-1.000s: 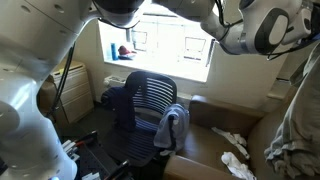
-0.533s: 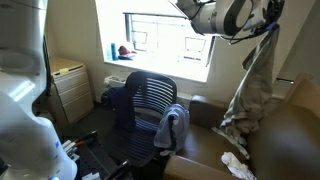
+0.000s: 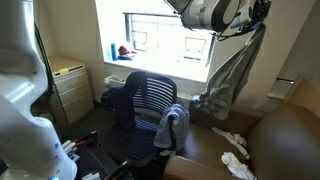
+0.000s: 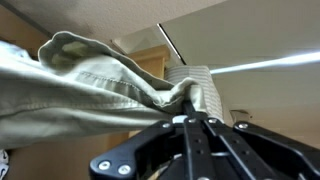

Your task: Remove the t-shirt from the couch and put it on the chair then remove the two clothes from the armrests of the chair and put them on the couch

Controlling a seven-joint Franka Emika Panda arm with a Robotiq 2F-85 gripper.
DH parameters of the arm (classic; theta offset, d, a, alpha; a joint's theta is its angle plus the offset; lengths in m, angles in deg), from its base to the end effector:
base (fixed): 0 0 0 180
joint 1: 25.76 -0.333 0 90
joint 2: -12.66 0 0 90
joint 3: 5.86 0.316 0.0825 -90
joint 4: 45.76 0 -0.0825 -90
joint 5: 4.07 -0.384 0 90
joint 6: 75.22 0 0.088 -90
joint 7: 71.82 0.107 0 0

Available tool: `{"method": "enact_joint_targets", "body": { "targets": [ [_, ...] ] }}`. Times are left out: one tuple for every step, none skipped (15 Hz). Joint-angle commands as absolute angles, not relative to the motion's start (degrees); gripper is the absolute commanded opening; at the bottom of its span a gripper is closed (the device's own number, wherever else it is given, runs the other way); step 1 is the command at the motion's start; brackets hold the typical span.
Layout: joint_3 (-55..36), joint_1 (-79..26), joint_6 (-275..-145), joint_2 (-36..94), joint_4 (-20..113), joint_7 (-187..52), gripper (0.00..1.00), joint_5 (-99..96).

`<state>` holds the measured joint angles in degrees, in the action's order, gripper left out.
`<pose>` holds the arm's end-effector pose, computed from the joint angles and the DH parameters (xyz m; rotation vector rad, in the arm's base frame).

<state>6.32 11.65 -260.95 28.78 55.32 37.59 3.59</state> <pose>0.6094 -0.2933 0.5579 -0.9057 1.9101 -1.0939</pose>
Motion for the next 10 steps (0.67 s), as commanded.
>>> {"method": "enact_joint_targets", "body": {
  "targets": [
    [8.1,12.7,-252.0,30.5,53.0,38.1,0.00,2.2],
    [16.1,17.3,-254.0,34.3,52.8,34.6,0.00,-0.2],
    [18.4,17.8,-253.3,33.4,55.7,33.0,0.00,-2.7],
    [21.8,19.4,-251.1,33.8,56.3,31.9,0.00,-4.2],
    [25.7,20.9,-248.5,31.4,59.0,31.4,0.00,-6.4],
    [29.9,23.0,-245.5,29.2,61.3,30.4,0.00,-8.8],
    [34.7,25.6,-242.5,27.4,62.7,28.9,0.00,-11.9],
    [39.0,28.0,-238.8,25.7,63.5,26.9,0.00,-15.8],
    [43.5,30.8,-234.8,24.4,63.6,24.6,0.00,-19.8],
    [47.0,32.8,-230.1,22.6,63.3,22.2,0.00,-24.3]
  ]
}}
